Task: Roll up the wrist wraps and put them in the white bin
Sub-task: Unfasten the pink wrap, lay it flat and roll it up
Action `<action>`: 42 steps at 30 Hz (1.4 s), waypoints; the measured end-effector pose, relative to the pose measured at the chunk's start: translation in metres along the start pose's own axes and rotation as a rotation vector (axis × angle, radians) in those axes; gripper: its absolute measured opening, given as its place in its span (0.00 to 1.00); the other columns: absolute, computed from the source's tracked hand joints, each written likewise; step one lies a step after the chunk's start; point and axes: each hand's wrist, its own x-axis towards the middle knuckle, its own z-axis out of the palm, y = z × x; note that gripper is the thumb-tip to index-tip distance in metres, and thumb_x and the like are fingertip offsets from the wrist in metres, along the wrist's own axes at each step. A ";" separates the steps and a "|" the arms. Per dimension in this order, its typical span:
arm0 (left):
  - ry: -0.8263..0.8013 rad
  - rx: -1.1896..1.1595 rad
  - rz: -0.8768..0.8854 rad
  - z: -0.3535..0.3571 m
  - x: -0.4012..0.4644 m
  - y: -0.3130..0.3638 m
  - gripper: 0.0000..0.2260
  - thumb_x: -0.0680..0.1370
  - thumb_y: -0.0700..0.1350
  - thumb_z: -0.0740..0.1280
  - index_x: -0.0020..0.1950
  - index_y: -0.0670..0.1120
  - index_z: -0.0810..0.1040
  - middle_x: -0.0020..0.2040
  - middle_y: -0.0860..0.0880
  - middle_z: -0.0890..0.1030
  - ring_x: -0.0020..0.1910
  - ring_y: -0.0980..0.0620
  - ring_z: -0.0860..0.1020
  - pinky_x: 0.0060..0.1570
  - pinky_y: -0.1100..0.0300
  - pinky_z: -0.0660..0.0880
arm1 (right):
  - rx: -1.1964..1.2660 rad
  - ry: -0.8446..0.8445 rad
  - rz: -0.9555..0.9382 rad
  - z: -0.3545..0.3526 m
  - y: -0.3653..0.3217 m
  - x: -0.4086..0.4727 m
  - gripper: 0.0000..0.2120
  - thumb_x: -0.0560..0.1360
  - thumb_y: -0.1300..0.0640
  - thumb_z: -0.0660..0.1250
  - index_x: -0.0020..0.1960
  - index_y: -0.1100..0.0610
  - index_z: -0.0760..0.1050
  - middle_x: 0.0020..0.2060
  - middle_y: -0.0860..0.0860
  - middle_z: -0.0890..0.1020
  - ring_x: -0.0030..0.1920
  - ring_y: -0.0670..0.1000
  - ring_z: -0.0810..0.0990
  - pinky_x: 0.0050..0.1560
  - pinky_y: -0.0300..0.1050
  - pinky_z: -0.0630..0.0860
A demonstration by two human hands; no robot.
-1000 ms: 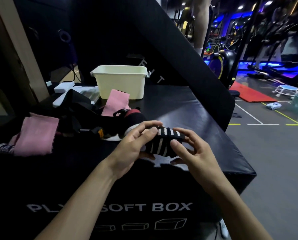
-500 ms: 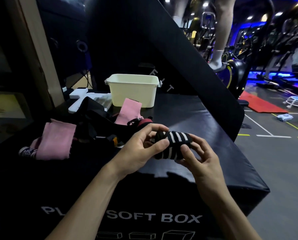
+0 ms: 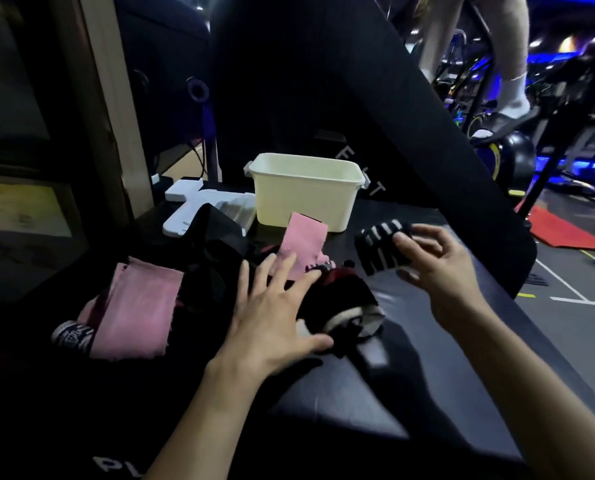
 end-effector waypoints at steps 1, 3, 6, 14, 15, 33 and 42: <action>-0.026 0.016 -0.009 0.001 0.004 -0.004 0.46 0.68 0.73 0.70 0.81 0.65 0.53 0.84 0.54 0.52 0.82 0.47 0.47 0.80 0.40 0.44 | -0.034 0.011 -0.004 0.006 0.003 0.018 0.12 0.74 0.51 0.77 0.55 0.48 0.79 0.56 0.54 0.84 0.51 0.49 0.84 0.43 0.45 0.79; -0.017 0.039 -0.015 0.001 0.011 -0.009 0.43 0.68 0.71 0.70 0.79 0.64 0.57 0.79 0.56 0.63 0.77 0.48 0.59 0.76 0.42 0.56 | -0.098 0.030 0.003 0.018 0.011 0.051 0.12 0.73 0.51 0.78 0.53 0.48 0.79 0.53 0.52 0.84 0.51 0.50 0.84 0.42 0.47 0.80; 0.058 0.037 -0.038 -0.001 0.013 -0.021 0.27 0.74 0.60 0.67 0.73 0.61 0.67 0.64 0.55 0.80 0.64 0.48 0.73 0.65 0.47 0.64 | -0.212 0.034 0.018 0.034 0.028 0.091 0.13 0.70 0.51 0.80 0.50 0.47 0.79 0.49 0.50 0.83 0.49 0.52 0.84 0.42 0.49 0.82; 0.173 -0.110 -0.141 -0.013 -0.005 -0.055 0.17 0.66 0.58 0.61 0.53 0.58 0.76 0.37 0.54 0.76 0.44 0.52 0.76 0.60 0.53 0.68 | -0.514 -0.078 -0.138 0.088 0.050 0.147 0.19 0.68 0.54 0.81 0.58 0.53 0.81 0.51 0.50 0.85 0.51 0.50 0.83 0.52 0.46 0.81; 0.177 -0.108 -0.129 -0.013 -0.004 -0.055 0.17 0.66 0.58 0.61 0.53 0.59 0.76 0.37 0.55 0.76 0.44 0.52 0.76 0.60 0.53 0.68 | -0.547 -0.102 -0.164 0.096 0.050 0.150 0.20 0.69 0.55 0.81 0.58 0.54 0.81 0.51 0.49 0.84 0.52 0.49 0.82 0.52 0.43 0.78; 0.269 -0.126 -0.027 -0.008 -0.005 -0.043 0.14 0.66 0.51 0.68 0.52 0.58 0.78 0.34 0.62 0.72 0.44 0.55 0.74 0.52 0.54 0.69 | -0.807 -0.391 -0.230 0.139 0.042 0.167 0.08 0.72 0.54 0.79 0.49 0.57 0.87 0.42 0.51 0.86 0.33 0.40 0.80 0.29 0.28 0.69; 0.150 -0.132 -0.019 -0.011 -0.008 -0.044 0.20 0.73 0.51 0.63 0.64 0.63 0.75 0.53 0.62 0.80 0.56 0.58 0.70 0.62 0.55 0.61 | -0.845 -0.577 -0.196 0.129 -0.005 0.137 0.17 0.80 0.42 0.66 0.51 0.55 0.83 0.41 0.50 0.84 0.39 0.48 0.80 0.33 0.35 0.72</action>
